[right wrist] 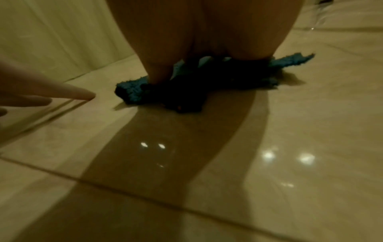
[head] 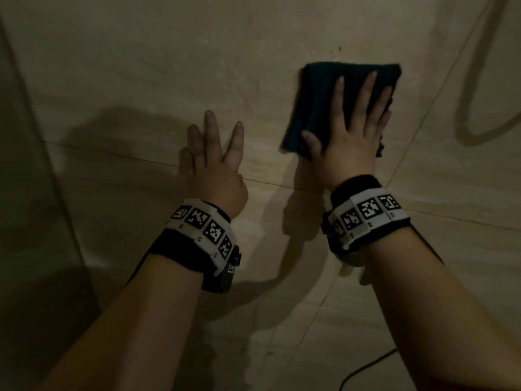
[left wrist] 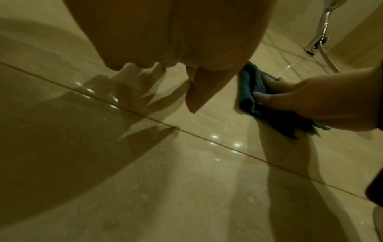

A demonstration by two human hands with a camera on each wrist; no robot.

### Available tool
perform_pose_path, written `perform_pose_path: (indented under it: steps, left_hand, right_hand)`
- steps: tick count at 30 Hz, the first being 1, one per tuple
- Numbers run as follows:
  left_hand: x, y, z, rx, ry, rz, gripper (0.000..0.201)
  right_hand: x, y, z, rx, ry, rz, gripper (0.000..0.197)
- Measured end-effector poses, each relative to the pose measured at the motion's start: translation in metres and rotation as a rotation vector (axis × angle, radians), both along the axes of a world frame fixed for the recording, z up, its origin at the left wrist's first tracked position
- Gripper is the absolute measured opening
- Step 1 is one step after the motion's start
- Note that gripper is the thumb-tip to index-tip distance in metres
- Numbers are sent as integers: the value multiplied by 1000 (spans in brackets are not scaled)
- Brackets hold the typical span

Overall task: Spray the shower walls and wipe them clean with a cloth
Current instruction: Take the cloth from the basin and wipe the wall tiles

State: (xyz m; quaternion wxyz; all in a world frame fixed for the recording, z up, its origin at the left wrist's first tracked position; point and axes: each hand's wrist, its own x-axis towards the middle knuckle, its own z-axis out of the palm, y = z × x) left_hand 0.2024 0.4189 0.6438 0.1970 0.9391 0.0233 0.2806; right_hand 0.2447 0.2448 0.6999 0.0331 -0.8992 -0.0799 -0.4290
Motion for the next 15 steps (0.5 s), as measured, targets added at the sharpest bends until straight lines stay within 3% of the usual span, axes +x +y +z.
perform_pose_path:
  steps: [3,10,15]
  left_hand:
    - [0,5,1,-2,22,-4,82]
    - [-4,21,-1,6,110,10,83]
    - [-7,35,-1,-14,136,17,81]
  right_hand:
    - [0,5,-10,-21,1,-7,77]
    - [2,22,-85,-300,78,55,71]
    - [1,27,-68,-248,85,76,74]
